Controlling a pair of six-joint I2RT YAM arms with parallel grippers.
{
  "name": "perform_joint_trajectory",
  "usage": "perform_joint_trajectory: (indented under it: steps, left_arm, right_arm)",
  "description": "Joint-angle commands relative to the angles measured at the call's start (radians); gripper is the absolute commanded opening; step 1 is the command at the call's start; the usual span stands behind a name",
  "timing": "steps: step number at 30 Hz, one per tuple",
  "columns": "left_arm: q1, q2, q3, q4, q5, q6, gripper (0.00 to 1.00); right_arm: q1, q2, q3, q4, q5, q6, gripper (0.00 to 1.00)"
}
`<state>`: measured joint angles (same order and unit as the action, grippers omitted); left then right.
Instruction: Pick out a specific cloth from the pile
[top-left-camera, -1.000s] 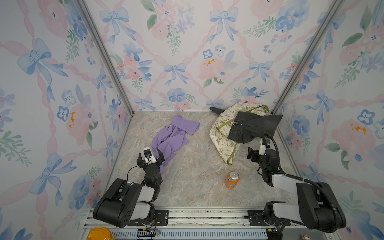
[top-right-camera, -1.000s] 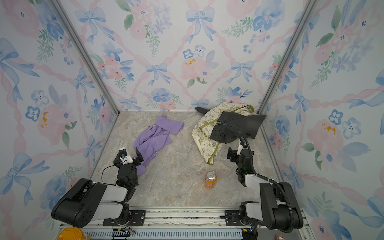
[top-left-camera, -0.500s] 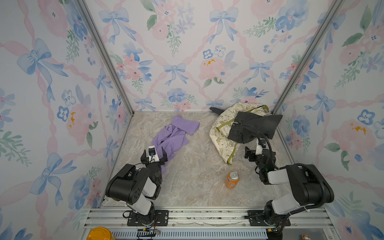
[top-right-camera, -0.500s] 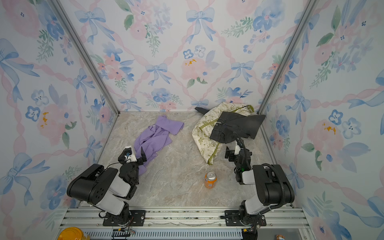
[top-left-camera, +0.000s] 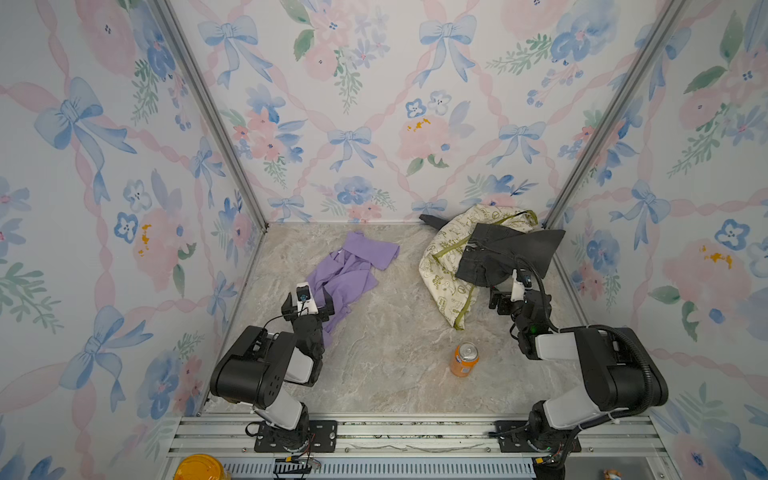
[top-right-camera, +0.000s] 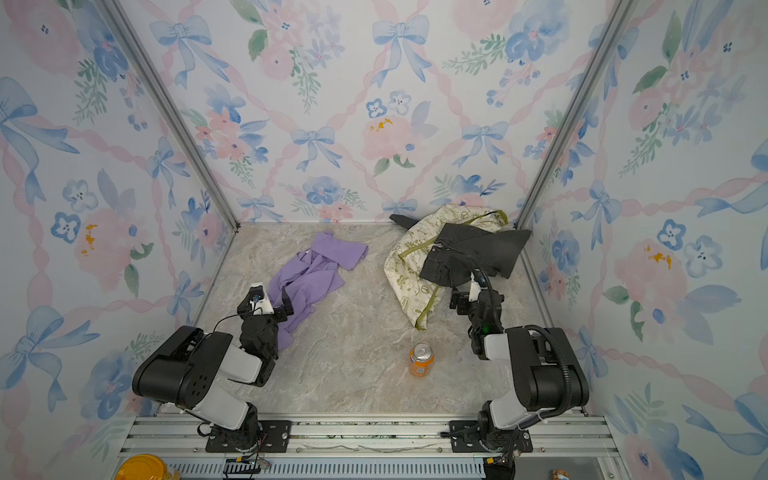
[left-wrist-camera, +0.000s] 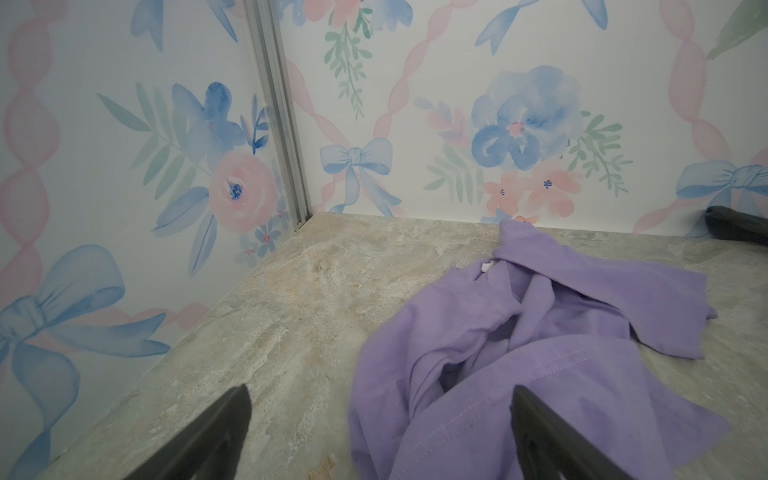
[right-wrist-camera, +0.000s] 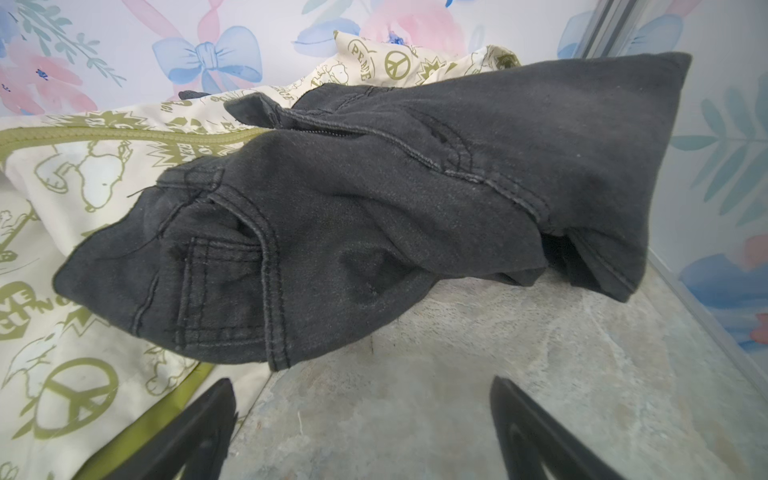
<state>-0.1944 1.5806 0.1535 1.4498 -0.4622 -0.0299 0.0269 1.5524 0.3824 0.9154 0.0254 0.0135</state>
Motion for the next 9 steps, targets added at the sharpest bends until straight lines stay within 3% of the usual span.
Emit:
perform_joint_trajectory:
  steps: [1, 9]
  left_arm:
    - [0.008, -0.011, 0.008, -0.009, 0.007, -0.015, 0.98]
    - [0.036, -0.020, 0.019, -0.049, 0.067, -0.031, 0.98]
  right_arm:
    - [-0.006, -0.005, 0.009, -0.010, -0.013, -0.013, 0.97]
    - [-0.006, -0.005, 0.010, -0.009, -0.013, -0.012, 0.97]
